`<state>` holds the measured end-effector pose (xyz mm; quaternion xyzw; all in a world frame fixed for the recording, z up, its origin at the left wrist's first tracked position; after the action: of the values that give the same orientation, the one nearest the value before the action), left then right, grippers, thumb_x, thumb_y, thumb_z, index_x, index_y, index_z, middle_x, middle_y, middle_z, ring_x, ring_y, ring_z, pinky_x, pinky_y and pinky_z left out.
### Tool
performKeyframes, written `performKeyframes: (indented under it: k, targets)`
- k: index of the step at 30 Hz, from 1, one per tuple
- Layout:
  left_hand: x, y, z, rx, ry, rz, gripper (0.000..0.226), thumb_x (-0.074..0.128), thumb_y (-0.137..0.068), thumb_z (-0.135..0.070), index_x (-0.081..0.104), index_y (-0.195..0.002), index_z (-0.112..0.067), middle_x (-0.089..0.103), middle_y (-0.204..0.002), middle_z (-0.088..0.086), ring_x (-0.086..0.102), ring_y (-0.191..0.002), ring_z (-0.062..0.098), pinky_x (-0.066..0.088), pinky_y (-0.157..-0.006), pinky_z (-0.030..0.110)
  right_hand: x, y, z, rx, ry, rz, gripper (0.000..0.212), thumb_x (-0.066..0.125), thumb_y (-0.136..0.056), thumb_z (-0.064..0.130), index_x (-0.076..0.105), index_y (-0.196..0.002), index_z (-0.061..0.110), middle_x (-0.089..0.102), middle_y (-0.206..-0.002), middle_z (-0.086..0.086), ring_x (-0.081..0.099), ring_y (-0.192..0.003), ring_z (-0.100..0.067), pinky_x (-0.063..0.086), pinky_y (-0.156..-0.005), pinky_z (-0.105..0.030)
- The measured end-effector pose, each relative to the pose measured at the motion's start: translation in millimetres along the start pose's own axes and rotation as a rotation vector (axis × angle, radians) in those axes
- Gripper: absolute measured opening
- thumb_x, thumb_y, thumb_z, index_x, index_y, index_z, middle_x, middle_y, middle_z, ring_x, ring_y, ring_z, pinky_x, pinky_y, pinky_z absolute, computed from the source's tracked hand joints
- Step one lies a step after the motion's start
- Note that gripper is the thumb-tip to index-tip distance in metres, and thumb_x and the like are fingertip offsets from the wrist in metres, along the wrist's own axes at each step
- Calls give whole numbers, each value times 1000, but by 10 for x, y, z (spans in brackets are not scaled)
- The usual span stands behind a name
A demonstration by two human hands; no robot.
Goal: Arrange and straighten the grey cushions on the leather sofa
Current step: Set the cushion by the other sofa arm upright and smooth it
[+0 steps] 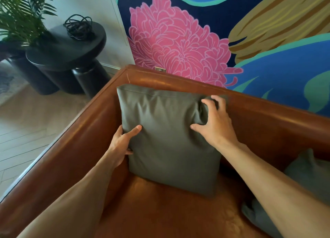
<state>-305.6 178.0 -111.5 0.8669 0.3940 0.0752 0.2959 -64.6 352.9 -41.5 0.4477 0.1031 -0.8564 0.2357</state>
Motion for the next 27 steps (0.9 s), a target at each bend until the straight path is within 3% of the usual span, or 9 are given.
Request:
performKeyframes:
  k: [6, 10, 14, 17, 20, 23, 27]
  targets:
    - [46, -42, 242, -26, 22, -36, 72, 80, -83, -48, 47, -145, -34, 63, -120, -17, 61, -106, 13, 43, -106, 63, 121, -123, 33, -2, 53, 120, 86, 89, -83, 32, 41, -153, 20, 21, -163, 0, 46, -136, -39, 39, -112, -46]
    - [81, -34, 210, 42, -46, -72, 89, 77, -80, -61, 36, -153, -35, 57, -133, -14, 58, -117, 17, 47, -102, 48, 0, -132, -89, -31, 53, 140, 94, 85, -84, 43, 33, -160, 27, 10, -171, 3, 41, -144, -41, 40, -113, -50]
    - [181, 103, 359, 116, -233, -195, 104, 63, -73, -85, 25, -159, -40, 42, -159, -4, 45, -142, 25, 38, -117, 51, -111, 79, -262, -76, 80, 102, 95, 76, -93, 46, 18, -167, 34, -6, -177, 6, 38, -150, -39, 47, -111, -51]
    - [350, 262, 559, 94, -407, -262, 91, 48, -93, -71, 9, -164, -32, 23, -169, 6, 33, -150, 34, 30, -121, 52, -195, 321, -464, -122, 51, 44, 92, 70, -97, 44, 12, -168, 39, -3, -178, 7, 34, -155, -33, 51, -110, -51]
    - [493, 376, 774, -15, -517, -247, 88, 47, -99, -61, 4, -165, -23, 26, -167, 15, 33, -149, 40, 30, -120, 49, -355, 517, -741, -101, 9, 44, 89, 67, -99, 42, 10, -168, 41, 7, -178, 3, 30, -158, -29, 48, -114, -54]
    - [714, 515, 924, -156, -645, -180, 88, 55, -99, -53, 14, -163, -10, 39, -159, 23, 40, -144, 43, 35, -116, 44, -604, 675, -1099, -43, 18, 12, 83, 65, -100, 41, 17, -168, 37, 22, -174, -4, 33, -157, -31, 45, -116, -54]
    - [1193, 780, 1014, -185, -741, -107, 83, 61, -98, -49, 29, -156, 0, 44, -154, 25, 43, -141, 43, 36, -112, 42, -982, 928, -1515, 48, 68, 36, 75, 64, -102, 39, 28, -166, 29, 35, -167, -7, 40, -151, -31, 43, -116, -47]
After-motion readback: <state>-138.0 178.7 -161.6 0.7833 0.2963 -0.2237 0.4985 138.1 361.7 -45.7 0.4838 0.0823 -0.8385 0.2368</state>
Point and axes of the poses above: each hand's wrist, its own y-axis away from the middle knuckle, its own x-axis out of the palm, z = x × y, the point moved 1 cm from there along -y, towards the middle knuckle
